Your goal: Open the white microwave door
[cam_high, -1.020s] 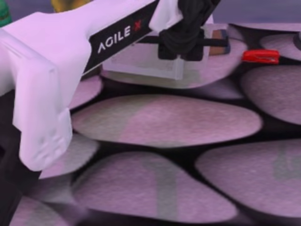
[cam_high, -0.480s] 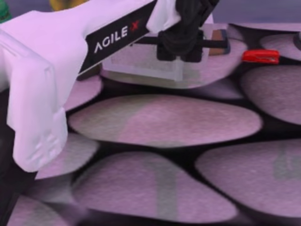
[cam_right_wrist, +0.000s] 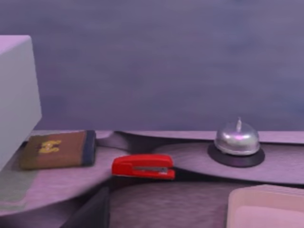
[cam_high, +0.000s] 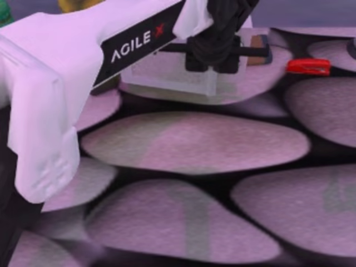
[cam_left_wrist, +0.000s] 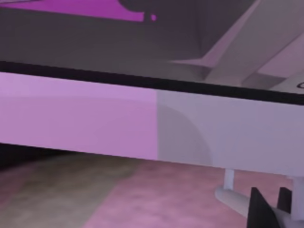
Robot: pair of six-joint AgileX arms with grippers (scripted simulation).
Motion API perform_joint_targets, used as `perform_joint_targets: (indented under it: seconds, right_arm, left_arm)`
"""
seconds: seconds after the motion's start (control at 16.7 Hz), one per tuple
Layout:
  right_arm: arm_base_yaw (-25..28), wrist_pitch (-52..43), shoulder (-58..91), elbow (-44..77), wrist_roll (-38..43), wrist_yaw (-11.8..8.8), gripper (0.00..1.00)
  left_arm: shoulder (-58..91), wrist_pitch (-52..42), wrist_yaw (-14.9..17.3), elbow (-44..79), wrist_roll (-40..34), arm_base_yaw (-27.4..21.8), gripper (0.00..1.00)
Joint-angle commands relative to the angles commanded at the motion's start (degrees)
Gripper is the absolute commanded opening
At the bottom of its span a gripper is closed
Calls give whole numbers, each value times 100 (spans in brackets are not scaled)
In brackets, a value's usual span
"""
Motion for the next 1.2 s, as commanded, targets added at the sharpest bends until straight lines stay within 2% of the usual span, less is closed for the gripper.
perform_joint_targets:
  seconds: [0.72, 1.2]
  right_arm:
    - [0, 0, 0, 0, 0, 0, 100]
    - [0, 0, 0, 0, 0, 0, 100]
  left_arm:
    - [16, 21, 34, -26, -11, -46, 0]
    - [-548, 511, 209, -940, 448, 32, 0]
